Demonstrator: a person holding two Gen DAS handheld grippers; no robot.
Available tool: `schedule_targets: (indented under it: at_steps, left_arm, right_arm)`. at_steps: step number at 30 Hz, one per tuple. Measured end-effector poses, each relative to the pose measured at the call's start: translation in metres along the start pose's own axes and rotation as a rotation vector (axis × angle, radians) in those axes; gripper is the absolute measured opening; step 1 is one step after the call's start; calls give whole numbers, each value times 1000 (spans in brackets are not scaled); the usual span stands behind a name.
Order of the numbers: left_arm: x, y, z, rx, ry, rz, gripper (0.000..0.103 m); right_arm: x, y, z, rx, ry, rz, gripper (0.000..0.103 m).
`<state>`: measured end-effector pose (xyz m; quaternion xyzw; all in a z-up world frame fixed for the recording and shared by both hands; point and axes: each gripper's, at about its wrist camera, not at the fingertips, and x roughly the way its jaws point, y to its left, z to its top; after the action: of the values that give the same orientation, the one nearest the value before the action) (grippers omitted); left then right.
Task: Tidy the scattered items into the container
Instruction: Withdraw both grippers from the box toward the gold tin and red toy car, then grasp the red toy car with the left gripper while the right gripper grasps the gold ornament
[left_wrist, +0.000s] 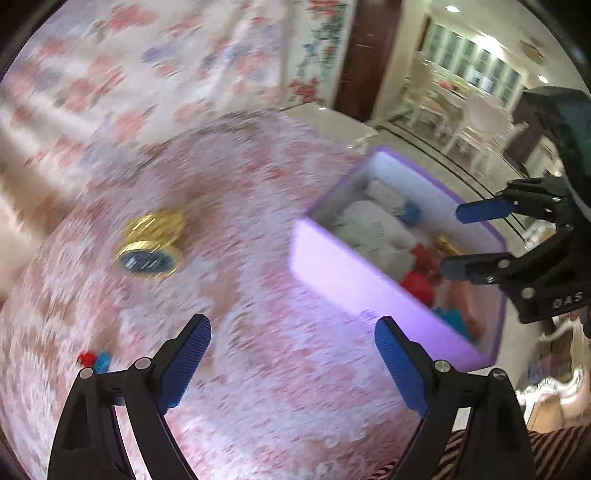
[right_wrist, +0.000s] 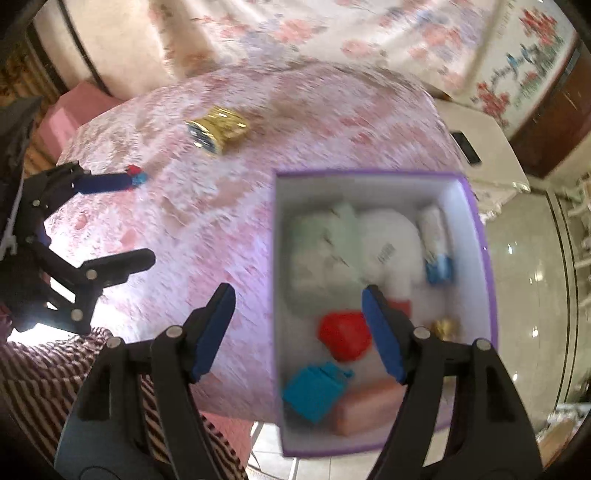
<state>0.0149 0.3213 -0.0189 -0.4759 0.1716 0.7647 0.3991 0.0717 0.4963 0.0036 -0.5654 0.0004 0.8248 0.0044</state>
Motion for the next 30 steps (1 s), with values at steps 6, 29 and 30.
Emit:
schedule_targets:
  at_steps: [6,29,30]
  left_arm:
    - [-3,78,-31,-175,21,83,91]
    - [59,272,-85,-692,87,291,91]
    - [63,273,-84,-706,88,304,91]
  right_arm:
    - [22,53,47,-108,2,22,74]
    - [110,138,141,-255,58,46,74]
    - [113,135,145,-274,62,50,74]
